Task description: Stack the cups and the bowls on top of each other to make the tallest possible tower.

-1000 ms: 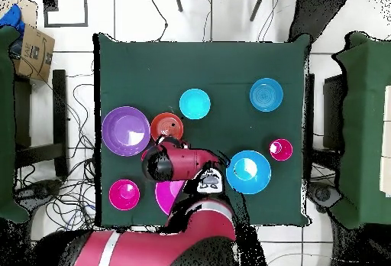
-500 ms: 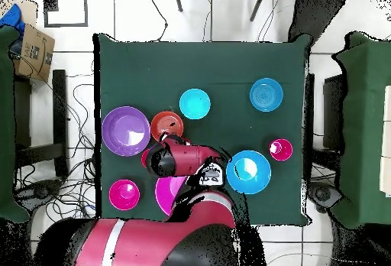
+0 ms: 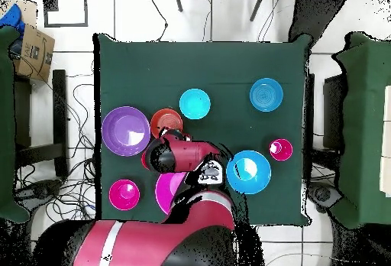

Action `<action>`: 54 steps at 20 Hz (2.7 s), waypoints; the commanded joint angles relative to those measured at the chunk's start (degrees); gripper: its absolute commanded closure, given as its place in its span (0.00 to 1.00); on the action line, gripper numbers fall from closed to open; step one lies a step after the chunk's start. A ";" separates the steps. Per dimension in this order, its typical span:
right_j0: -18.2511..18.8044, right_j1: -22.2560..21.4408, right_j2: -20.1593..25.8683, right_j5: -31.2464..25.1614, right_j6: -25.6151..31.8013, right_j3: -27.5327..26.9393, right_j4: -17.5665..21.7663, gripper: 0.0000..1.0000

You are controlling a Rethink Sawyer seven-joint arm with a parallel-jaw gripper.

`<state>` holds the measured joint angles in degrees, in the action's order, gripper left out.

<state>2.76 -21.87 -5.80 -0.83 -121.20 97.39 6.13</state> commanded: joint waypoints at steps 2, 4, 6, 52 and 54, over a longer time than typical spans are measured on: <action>2.99 2.72 7.10 -6.03 -0.71 -3.48 1.80 1.00; 2.92 2.65 7.39 -6.17 -1.06 -3.05 1.59 1.00; 3.21 2.68 7.71 -6.37 -1.11 -2.86 1.53 1.00; 15.57 -12.80 21.36 -28.26 2.91 4.89 -0.54 1.00; 16.54 -13.94 22.26 -29.89 3.23 4.91 -0.83 1.00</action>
<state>17.10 -33.57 9.29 -21.45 -121.19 100.51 6.21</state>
